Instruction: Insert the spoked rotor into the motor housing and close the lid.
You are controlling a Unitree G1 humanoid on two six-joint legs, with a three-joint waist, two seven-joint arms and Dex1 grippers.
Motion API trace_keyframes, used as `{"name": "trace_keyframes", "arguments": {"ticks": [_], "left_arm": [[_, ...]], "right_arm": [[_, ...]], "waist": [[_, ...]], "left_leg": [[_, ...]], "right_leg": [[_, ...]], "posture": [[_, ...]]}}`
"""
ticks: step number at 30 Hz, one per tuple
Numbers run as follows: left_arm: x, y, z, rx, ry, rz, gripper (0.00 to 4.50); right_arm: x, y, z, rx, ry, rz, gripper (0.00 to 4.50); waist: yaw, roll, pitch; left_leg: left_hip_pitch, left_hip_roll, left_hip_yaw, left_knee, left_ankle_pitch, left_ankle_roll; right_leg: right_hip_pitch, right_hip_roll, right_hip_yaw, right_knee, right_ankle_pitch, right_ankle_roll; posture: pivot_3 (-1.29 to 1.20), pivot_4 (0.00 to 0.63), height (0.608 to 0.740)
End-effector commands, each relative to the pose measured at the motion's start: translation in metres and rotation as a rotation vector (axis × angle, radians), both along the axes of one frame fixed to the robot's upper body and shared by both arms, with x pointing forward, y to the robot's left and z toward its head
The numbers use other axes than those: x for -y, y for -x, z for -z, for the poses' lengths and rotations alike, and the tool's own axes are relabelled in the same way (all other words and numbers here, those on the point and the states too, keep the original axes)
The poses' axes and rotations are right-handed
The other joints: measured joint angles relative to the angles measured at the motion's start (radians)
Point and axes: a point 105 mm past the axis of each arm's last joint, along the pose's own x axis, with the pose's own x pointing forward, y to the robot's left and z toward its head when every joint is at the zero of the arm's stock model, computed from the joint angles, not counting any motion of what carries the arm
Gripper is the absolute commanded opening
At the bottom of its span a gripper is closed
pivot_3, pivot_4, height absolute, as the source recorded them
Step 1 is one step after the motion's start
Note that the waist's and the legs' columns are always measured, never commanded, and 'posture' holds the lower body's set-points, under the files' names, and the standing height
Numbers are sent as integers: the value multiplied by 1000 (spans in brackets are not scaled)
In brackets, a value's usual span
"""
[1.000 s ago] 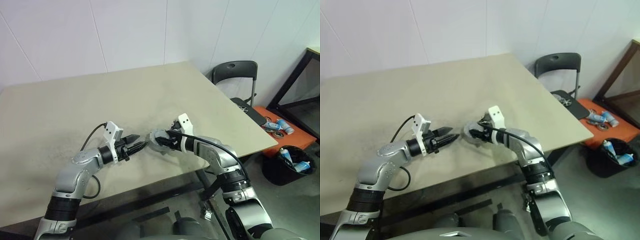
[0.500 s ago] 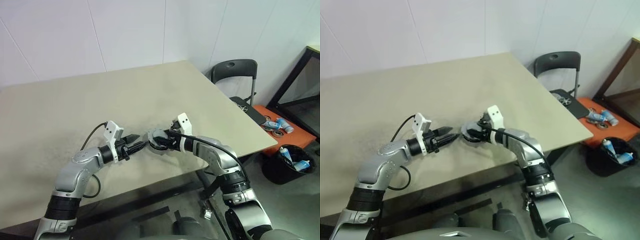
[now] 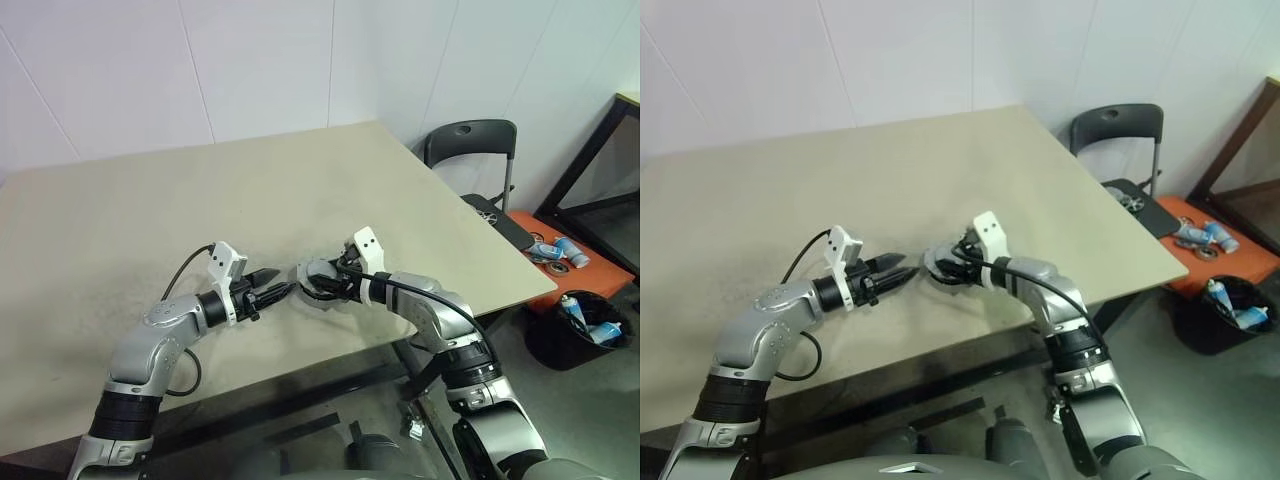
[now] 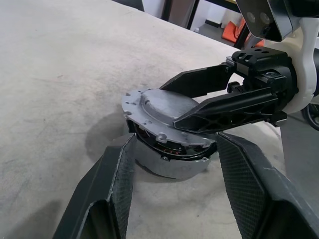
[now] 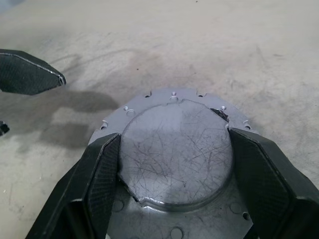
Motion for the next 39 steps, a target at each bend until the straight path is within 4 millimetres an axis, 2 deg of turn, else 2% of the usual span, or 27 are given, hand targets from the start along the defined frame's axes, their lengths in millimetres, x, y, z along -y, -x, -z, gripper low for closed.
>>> {"name": "trace_keyframes", "arguments": {"ticks": [1, 5, 10, 16, 22, 29, 32, 39], "left_arm": [[2, -2, -11, 49, 3, 14, 2701], [1, -1, -9, 46, 3, 13, 2701], [1, -1, -8, 43, 7, 14, 2701], [2, -1, -8, 42, 7, 13, 2701], [2, -2, -8, 45, 7, 11, 2701], [1, -3, -9, 48, 6, 9, 2701], [0, -4, -9, 50, 7, 8, 2701], [0, -4, -8, 46, 7, 7, 2701]], "right_arm": [[8, -7, -8, 40, 24, -3, 3107], [9, -9, -4, 62, 63, -12, 3107], [6, -5, 8, 64, 101, -31, 3107], [1, 3, 12, 67, 114, -69, 3107], [14, -1, 1, 44, 80, -70, 3107], [5, 10, -16, 70, 54, -186, 3107], [1, 14, -14, 74, 66, -197, 3107], [2, 3, -12, 84, 50, -86, 3107]], "waist": [[1, 0, 0], [0, 0, 0], [-1, 0, 0], [-1, 0, 0], [2, 0, 0], [3, 0, 0], [1, 0, 0], [-2, 0, 0]], "left_leg": [[0, 0, 0, 0, 0, 0], [0, 0, 0, 0, 0, 0], [0, 0, 0, 0, 0, 0], [1, 0, 0, 1, 0, 0], [1, 0, 0, 1, 0, 0], [1, -1, 0, 1, 0, 0], [1, -1, 0, 0, 0, 0], [1, 0, 0, 0, 0, 0]], "right_leg": [[0, 0, 0, 0, 0, 0], [0, 0, 0, 0, 0, 0], [0, 0, 0, 0, 0, 0], [1, 0, 0, 0, 0, 0], [2, 0, 0, 0, 0, 0], [1, -1, 0, -1, 0, 0], [1, 0, 0, -1, 0, 0], [1, 1, 0, 0, 0, 1]], "posture": [[0, 0, 740], [0, 0, 740], [0, 0, 740], [0, 0, 740], [0, 0, 740], [0, 0, 740], [0, 0, 740], [0, 0, 740]]}}
